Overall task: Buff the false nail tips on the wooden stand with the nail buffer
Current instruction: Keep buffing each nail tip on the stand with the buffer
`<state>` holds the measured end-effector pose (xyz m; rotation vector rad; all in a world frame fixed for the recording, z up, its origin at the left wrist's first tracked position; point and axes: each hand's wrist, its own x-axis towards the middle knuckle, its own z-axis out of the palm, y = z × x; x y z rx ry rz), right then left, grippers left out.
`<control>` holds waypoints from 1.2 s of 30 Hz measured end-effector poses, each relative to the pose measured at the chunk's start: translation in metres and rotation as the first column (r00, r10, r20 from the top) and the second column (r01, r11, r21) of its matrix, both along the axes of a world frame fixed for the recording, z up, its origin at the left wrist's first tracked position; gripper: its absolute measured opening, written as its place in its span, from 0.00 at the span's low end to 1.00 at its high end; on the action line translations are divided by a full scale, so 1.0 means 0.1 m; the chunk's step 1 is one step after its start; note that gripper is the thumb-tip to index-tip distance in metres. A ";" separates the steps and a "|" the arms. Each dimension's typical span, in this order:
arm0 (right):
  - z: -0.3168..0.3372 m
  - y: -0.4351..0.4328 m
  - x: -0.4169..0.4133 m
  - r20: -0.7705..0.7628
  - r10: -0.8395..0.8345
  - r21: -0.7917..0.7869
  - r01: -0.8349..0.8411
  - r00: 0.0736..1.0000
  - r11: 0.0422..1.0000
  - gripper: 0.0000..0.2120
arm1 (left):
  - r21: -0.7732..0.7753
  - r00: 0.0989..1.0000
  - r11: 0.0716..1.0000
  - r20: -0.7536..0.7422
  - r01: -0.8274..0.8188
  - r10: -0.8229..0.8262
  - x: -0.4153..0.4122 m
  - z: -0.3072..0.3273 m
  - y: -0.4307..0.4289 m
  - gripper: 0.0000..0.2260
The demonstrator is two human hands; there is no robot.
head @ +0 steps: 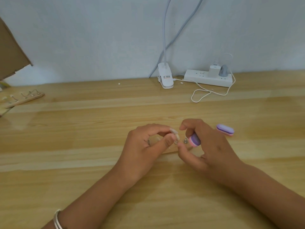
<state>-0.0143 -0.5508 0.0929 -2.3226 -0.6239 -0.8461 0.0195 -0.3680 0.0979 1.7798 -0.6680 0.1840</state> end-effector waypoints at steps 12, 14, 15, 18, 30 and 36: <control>-0.02 0.07 0.06 0.229 -0.098 -0.026 0.107 0.968 0.994 0.10 | -0.021 0.996 1.000 -0.083 0.009 -0.010 -0.02 0.02 -0.01 0.06; -0.02 0.08 0.06 0.226 -0.111 -0.022 0.119 0.968 0.993 0.09 | -0.029 0.996 0.999 -0.091 0.019 -0.021 -0.03 0.02 -0.01 0.07; -0.01 0.08 0.05 0.215 -0.100 -0.010 0.104 0.972 0.994 0.09 | -0.033 0.995 0.999 -0.093 0.029 -0.032 -0.03 0.02 -0.01 0.08; 0.03 0.06 0.01 0.132 -0.029 0.082 0.018 0.991 0.996 0.08 | -0.072 0.989 0.995 -0.125 0.074 -0.083 -0.02 0.04 0.02 0.10; 0.11 0.04 -0.05 -0.148 0.258 0.596 -0.122 0.955 0.794 0.14 | -0.260 0.971 0.952 -0.131 0.161 -0.200 0.00 0.09 0.05 0.15; 0.11 0.04 -0.02 -0.227 0.315 0.667 -0.088 0.922 0.740 0.14 | -0.278 0.970 0.954 -0.178 0.111 -0.165 -0.02 0.09 0.02 0.15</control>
